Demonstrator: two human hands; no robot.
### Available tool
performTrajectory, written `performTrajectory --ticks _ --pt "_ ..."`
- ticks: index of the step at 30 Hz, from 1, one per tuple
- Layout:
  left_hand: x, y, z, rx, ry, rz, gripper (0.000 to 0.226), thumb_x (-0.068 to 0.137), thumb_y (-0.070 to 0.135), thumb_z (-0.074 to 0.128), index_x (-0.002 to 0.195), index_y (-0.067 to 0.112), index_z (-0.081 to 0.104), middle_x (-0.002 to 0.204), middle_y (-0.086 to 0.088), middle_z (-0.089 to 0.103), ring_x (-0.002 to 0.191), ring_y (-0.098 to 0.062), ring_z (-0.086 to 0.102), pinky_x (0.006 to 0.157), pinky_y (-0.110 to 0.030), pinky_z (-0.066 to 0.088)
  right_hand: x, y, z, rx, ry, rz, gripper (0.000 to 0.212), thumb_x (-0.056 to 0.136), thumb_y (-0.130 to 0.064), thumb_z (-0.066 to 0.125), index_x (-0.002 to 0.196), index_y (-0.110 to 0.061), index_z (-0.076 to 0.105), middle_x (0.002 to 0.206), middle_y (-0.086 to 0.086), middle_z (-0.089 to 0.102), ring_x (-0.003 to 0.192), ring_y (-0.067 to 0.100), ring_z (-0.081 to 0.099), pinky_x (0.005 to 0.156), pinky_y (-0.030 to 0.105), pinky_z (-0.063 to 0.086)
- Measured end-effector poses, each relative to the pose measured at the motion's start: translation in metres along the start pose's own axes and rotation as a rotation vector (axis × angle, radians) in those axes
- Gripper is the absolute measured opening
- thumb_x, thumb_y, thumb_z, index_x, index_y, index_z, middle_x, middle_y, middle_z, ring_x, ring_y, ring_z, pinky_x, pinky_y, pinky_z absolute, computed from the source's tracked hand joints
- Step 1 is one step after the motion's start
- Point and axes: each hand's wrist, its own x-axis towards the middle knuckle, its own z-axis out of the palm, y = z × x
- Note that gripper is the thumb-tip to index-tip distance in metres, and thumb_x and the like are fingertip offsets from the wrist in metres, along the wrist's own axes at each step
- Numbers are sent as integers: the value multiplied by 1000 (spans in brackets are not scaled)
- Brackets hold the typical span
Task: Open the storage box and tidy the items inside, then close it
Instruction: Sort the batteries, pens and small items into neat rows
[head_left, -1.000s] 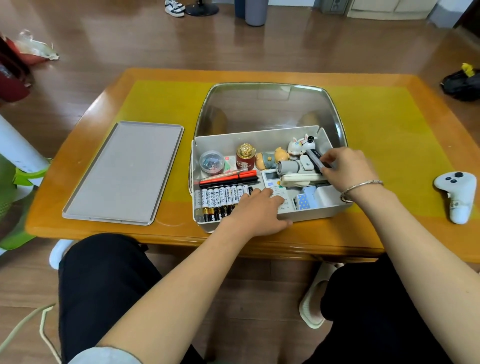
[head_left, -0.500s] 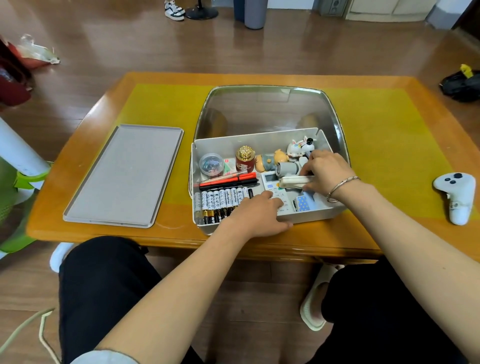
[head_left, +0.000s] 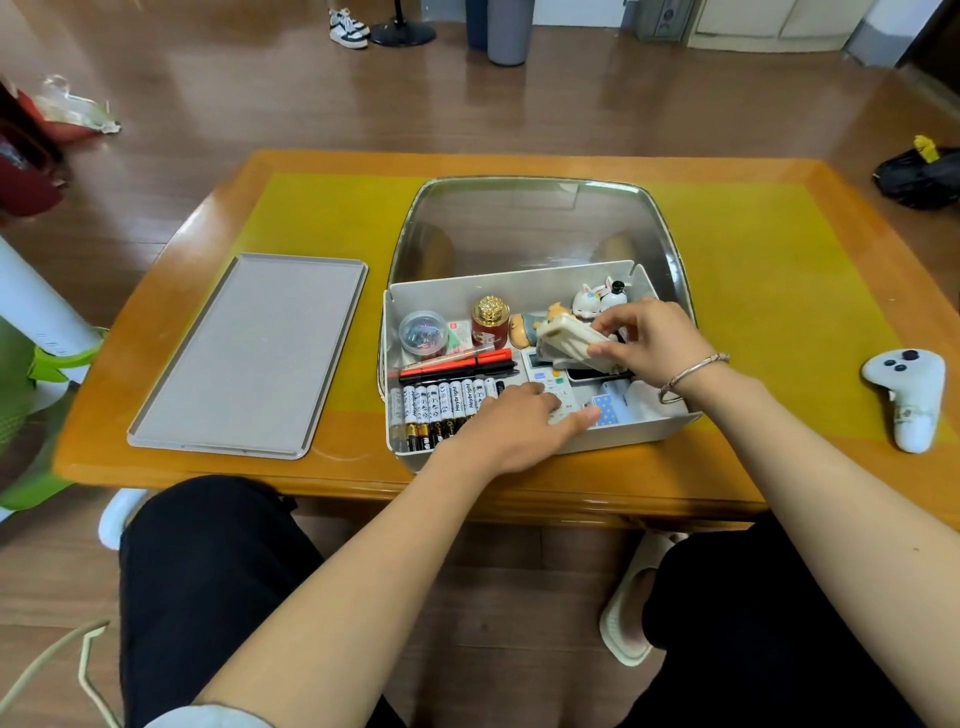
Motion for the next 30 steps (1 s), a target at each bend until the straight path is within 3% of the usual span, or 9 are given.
performTrajectory --ticks 3,6,9,12,15,18,21,26,30 --pt "-4 -2 -5 -413 196 34 66 97 59 22 126 11 57 129 -8 58 120 -20 52 94 -32 40 2 -3 -3 120 93 -9 16 72 -22 79 87 -19 73 65 -25 51 58 -1 43 56 8 31" --pt "-3 -3 -24 -978 291 -126 67 98 55 18 129 8 53 118 -8 65 100 -16 63 77 -27 50 -2 -15 -6 173 188 -113 17 71 -19 80 87 -22 74 66 -23 53 64 4 45 63 26 37" --pt "-3 -2 -41 -1311 226 -128 67 97 56 19 126 6 53 108 -13 69 90 -21 69 64 -28 55 -9 -29 -2 11 203 -391 17 76 -18 76 92 -15 73 78 -8 67 75 24 58 68 35 42" --pt "-10 -4 -46 -1275 231 -87 36 100 32 44 123 5 55 102 -9 69 80 -12 69 60 -23 56 -11 -32 5 -143 211 -559 16 83 -17 68 99 -11 70 102 3 69 91 29 64 74 46 47" --pt "-12 -9 -48 -1162 283 -109 32 96 15 54 128 14 52 105 -2 67 82 -8 68 72 -29 57 -14 -34 11 -5 154 -484 31 81 1 64 111 -8 64 114 8 62 102 24 61 85 44 49" --pt "-13 -10 -50 -1015 327 -121 38 95 13 55 133 16 51 117 -4 64 100 -16 65 85 -34 56 -14 -39 16 155 163 -343 42 83 7 57 120 -10 57 114 7 57 90 19 61 82 30 53" --pt "-15 -11 -50 -958 340 -101 39 95 12 56 133 18 53 120 -2 63 102 -16 63 80 -31 56 -11 -44 17 308 235 -225 45 85 4 59 125 -16 55 116 3 52 82 15 62 76 15 51" --pt "-18 -21 -53 -868 320 -59 39 92 12 60 130 23 57 123 3 63 105 -12 61 86 -31 54 -7 -41 12 451 -5 -53 42 94 -7 50 133 -22 49 120 1 58 97 18 62 73 27 56" --pt "-19 -26 -53 -852 331 -5 35 90 14 64 120 32 62 115 7 65 106 -9 61 83 -27 54 -8 -43 11 503 5 -44 33 91 -15 59 124 -19 54 97 12 62 76 19 55 68 24 52"
